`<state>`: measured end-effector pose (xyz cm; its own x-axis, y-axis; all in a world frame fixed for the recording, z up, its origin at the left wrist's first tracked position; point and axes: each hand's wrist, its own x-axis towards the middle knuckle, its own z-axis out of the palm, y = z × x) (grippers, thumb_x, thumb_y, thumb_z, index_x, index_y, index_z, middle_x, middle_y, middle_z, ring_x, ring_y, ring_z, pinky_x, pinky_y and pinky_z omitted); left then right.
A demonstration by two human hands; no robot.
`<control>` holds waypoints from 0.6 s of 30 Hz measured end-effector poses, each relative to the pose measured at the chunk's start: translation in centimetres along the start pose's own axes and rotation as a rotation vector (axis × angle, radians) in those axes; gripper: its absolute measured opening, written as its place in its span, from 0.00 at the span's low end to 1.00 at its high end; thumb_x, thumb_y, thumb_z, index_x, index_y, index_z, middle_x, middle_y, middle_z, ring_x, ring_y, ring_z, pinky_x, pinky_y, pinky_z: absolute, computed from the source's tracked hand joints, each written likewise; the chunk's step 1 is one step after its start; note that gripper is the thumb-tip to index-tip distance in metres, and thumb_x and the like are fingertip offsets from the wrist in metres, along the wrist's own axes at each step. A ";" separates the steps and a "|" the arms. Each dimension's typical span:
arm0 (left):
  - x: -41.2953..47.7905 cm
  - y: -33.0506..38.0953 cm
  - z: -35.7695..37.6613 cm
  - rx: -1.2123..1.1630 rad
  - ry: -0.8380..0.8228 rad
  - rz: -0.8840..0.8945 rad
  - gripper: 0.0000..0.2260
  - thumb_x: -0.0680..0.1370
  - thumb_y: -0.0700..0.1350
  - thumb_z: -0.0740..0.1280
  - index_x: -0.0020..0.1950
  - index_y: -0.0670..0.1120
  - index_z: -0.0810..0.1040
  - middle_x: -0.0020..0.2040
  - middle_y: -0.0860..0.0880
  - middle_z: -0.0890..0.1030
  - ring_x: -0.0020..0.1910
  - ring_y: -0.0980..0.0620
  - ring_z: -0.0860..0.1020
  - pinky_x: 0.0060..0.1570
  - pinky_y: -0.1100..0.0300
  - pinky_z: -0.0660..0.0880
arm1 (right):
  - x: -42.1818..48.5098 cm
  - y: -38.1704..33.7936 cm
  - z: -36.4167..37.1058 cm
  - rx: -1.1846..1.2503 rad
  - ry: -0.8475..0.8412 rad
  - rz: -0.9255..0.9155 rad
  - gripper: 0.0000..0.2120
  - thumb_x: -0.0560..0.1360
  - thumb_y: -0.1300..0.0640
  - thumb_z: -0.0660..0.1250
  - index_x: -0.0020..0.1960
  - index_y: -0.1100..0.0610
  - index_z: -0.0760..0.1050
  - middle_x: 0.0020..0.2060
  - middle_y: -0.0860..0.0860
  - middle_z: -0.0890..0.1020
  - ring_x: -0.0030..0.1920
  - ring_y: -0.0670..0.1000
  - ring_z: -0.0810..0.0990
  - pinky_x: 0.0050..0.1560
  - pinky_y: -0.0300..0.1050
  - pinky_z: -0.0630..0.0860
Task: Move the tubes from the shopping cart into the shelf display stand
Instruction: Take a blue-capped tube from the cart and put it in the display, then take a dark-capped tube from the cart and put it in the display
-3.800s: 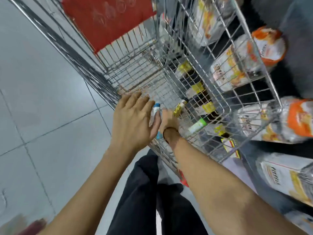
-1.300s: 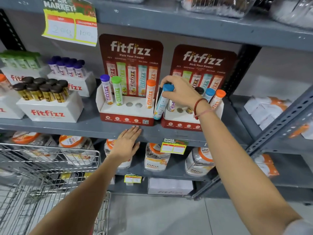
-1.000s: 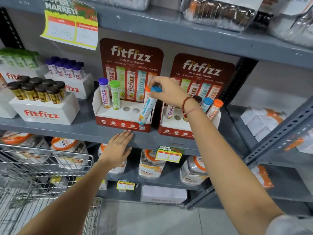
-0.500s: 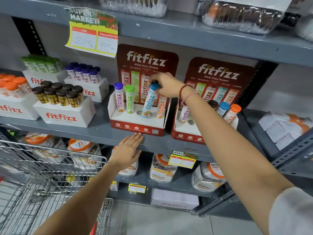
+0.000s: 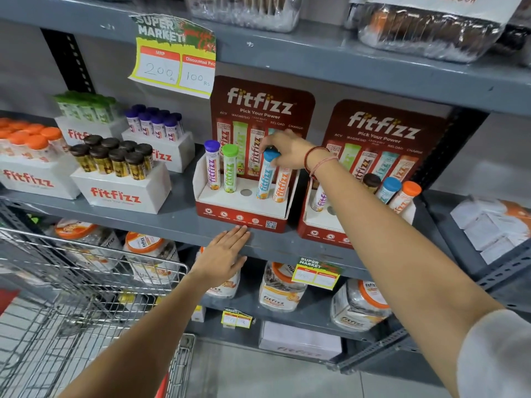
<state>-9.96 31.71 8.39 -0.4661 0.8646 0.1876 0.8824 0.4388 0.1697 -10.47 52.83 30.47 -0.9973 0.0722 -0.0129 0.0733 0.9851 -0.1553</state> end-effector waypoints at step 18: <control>-5.4 -2.1 -6.0 -0.197 0.194 -0.207 0.14 0.77 0.42 0.64 0.62 0.41 0.74 0.61 0.41 0.78 0.64 0.43 0.73 0.62 0.48 0.70 | -1.7 -5.8 4.4 0.130 0.502 -0.097 0.11 0.73 0.62 0.63 0.55 0.60 0.77 0.52 0.59 0.81 0.56 0.58 0.77 0.57 0.47 0.71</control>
<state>-9.63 24.67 12.79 -0.6539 0.6915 0.3070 0.7475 0.5277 0.4034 -9.22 46.28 27.10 -0.8750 0.0788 0.4777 -0.0516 0.9659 -0.2538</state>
